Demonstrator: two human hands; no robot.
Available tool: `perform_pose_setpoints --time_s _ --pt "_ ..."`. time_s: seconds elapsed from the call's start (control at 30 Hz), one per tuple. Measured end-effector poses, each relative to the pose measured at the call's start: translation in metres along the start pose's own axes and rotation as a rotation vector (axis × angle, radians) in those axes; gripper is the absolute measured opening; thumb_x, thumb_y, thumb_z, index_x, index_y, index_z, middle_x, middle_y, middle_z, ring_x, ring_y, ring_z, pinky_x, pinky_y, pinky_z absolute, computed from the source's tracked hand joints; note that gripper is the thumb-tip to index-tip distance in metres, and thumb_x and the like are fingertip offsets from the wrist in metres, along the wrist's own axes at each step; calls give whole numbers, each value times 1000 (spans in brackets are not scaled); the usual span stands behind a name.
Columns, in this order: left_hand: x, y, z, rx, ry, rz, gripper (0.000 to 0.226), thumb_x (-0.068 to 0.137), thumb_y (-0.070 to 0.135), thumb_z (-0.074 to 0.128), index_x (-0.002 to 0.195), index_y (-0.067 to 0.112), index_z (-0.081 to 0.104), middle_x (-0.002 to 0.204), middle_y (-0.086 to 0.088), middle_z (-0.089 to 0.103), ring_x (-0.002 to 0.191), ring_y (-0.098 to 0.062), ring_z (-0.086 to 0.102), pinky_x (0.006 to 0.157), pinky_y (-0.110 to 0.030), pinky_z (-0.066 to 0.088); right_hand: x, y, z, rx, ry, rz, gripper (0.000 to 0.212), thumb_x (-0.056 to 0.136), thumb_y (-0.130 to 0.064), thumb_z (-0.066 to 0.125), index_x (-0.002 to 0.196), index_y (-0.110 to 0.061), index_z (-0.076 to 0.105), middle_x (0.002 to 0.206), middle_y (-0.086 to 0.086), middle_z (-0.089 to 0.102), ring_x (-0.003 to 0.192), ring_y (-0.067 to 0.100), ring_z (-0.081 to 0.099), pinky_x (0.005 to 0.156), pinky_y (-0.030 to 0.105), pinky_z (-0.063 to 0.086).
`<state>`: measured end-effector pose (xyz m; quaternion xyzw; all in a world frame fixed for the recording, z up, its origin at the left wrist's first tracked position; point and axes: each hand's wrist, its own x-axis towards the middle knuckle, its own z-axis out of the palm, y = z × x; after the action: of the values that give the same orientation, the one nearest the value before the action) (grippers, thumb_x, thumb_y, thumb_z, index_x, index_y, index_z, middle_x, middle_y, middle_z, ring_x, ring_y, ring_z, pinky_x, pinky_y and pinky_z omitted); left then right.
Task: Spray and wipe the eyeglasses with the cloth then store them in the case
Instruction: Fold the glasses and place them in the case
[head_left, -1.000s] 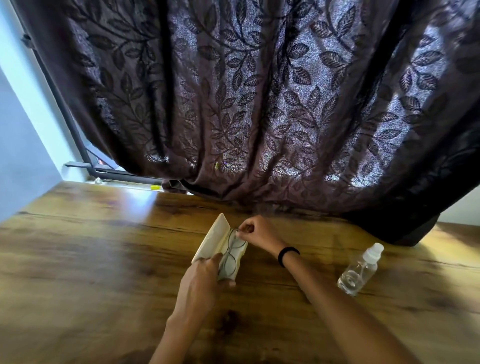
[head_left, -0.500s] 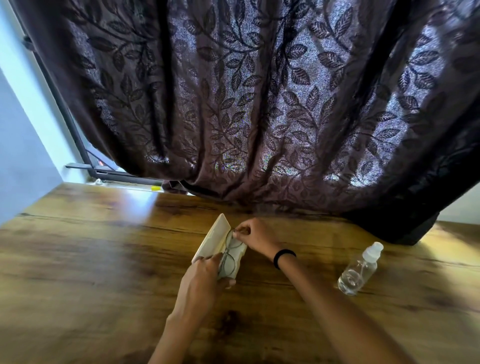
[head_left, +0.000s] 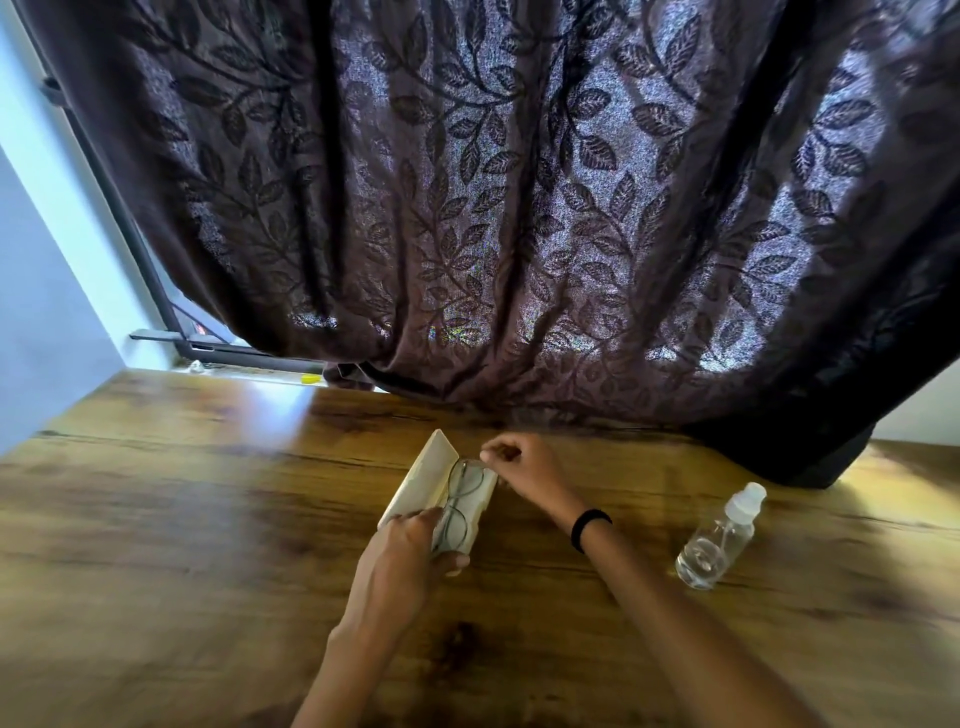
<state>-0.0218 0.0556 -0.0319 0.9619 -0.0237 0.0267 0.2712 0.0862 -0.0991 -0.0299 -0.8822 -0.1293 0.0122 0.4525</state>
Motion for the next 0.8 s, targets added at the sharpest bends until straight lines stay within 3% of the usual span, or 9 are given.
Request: perform_pose_setpoints --time_s 0.17,0.37,0.47,0.67,0.73,0.8 --pt "2 -1 -2 5 23 -20 59 76 43 67 128 20 49 122 -4 61 108 -16 57 86 -27 46 -21 14 -16 146 62 78 16 89 -18 58 100 -8 65 75 -7 61 59 5 58 50 8 46" --pt "9 7 -7 86 82 15 66 75 49 64 131 20 44 121 -5 62 105 -18 58 80 -29 48 -50 38 -42 222 146 157 7 90 -18 56 92 -20 63 71 -6 60 61 5 59 55 13 50" --pt "14 15 -6 126 103 21 67 75 49 65 133 23 42 121 -4 62 105 -18 58 80 -31 49 -64 47 -53 188 176 172 7 90 -15 56 90 -17 63 71 -5 60 60 6 59 53 9 47" --pt "19 38 6 91 114 81 50 76 44 66 119 22 54 115 -4 65 102 -17 59 79 -28 46 -91 58 -62 -162 282 123 9 89 -15 57 94 -17 65 85 -8 61 76 4 56 60 7 40" --pt "20 47 14 74 99 125 41 79 43 63 113 23 55 111 -3 65 98 -16 60 79 -28 48 -98 62 -63 -312 299 141 15 91 -14 52 100 -11 64 94 -1 65 83 12 59 69 19 44" --pt "22 57 24 95 61 167 43 82 45 59 120 25 52 114 -2 64 101 -16 59 81 -27 46 -103 65 -62 -465 265 190 17 93 -15 46 99 -9 61 98 7 67 84 22 62 69 31 47"
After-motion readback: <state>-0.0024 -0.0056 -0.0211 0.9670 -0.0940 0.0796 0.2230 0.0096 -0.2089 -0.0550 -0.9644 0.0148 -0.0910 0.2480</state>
